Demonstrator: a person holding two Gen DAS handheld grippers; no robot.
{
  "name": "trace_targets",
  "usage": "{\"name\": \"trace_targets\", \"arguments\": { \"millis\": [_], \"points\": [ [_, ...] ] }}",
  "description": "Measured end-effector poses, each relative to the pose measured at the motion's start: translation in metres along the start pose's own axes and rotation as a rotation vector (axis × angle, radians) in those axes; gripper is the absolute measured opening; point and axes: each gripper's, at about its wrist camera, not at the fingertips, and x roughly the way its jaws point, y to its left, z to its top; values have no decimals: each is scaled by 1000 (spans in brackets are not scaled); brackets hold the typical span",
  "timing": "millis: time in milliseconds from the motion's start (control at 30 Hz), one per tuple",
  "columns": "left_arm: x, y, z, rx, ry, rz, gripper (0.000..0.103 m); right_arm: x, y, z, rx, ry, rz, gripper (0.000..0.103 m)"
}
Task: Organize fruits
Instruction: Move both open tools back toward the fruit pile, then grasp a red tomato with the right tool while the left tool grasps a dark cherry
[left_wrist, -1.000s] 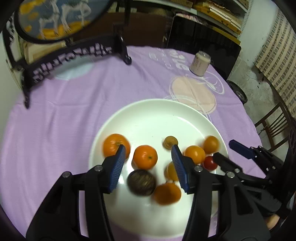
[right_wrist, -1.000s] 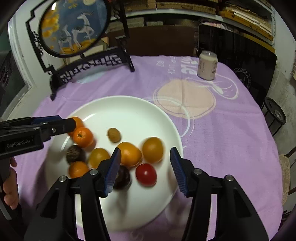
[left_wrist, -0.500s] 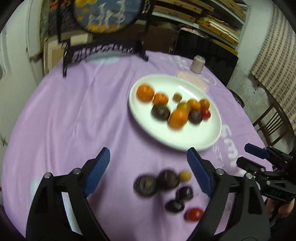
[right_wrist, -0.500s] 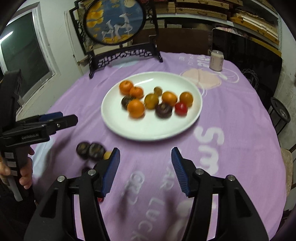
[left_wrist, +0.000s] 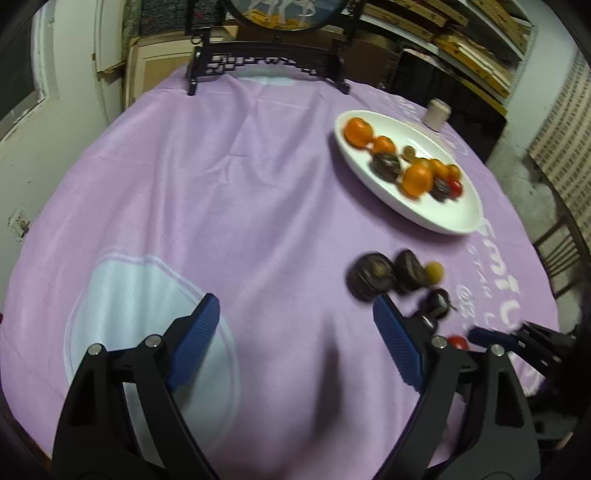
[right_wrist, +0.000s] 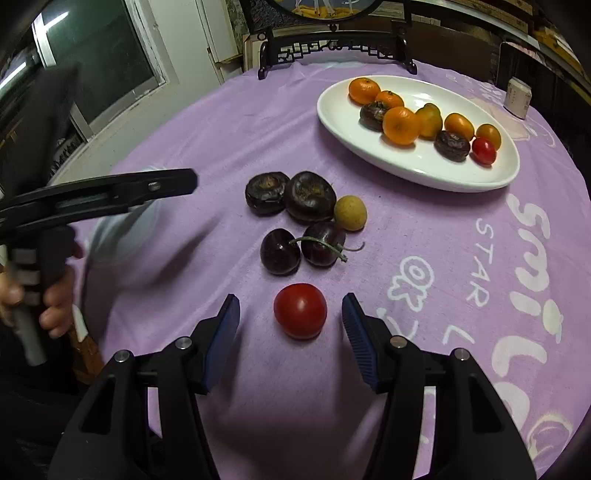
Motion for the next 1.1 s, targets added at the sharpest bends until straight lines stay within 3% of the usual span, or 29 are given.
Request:
{"name": "trace_targets", "arguments": {
  "millis": [33,267,367,567,733,833,933,1100],
  "points": [
    [-2,-3,-3,7,2,-13,87,5,1,-1,-10,14,-9,30],
    [10,-56,-23,136,62,-72,87,-11,-20,-13,63,-27,-66,30],
    [20,-79,-26,191,80,-68,87,-26,-46,-20,143,-65,-110,30],
    [35,-103,-26,244,67,-46,85,-44,-78,-39,246,-87,-98,30],
    [54,-110,-25,262,104,-55,62,-47,-88,-41,285,-97,-74,30],
    [54,-111,-25,282,70,-19,32,-49,-85,-42,285,-98,-57,30],
    [47,-99,-22,222,83,-70,29,-51,-80,-41,272,-101,-58,30],
    [20,-93,-21,220,28,-80,29,-46,-78,-36,268,-92,-57,30]
  ]
}}
